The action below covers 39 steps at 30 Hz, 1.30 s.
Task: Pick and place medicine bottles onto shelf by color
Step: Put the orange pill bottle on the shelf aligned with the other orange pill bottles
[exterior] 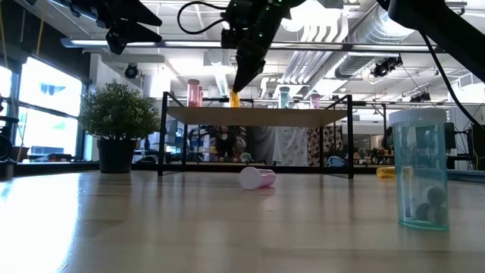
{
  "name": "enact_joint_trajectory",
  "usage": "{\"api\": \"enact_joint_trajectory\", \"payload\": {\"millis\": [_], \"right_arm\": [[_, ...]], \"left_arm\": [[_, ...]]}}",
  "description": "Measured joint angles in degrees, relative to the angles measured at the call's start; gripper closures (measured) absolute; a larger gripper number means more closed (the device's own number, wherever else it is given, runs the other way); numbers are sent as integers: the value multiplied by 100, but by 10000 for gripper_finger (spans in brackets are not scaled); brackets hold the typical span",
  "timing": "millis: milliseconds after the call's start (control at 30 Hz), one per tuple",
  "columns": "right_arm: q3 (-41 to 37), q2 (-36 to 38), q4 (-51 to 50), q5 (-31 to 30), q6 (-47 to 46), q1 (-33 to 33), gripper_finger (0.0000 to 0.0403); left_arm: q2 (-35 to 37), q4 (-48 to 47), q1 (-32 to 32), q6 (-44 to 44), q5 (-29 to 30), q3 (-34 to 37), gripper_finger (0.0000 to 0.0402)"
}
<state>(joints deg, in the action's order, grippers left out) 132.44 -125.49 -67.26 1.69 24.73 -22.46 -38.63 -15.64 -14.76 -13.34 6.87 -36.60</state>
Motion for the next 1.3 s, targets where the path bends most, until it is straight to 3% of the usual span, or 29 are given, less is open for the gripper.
{"api": "enact_joint_trajectory", "payload": {"millis": [800, 1067, 1300], "right_arm": [[254, 27, -272, -514, -127, 0, 235], [258, 164, -498, -533, -773, -11, 235], [254, 424, -782, -426, -2261, 145, 235]], "left_arm": [[1, 0, 2, 2, 5, 0, 206], [2, 0, 2, 2, 42, 0, 206], [2, -257, 2, 2, 114, 0, 206]]}}
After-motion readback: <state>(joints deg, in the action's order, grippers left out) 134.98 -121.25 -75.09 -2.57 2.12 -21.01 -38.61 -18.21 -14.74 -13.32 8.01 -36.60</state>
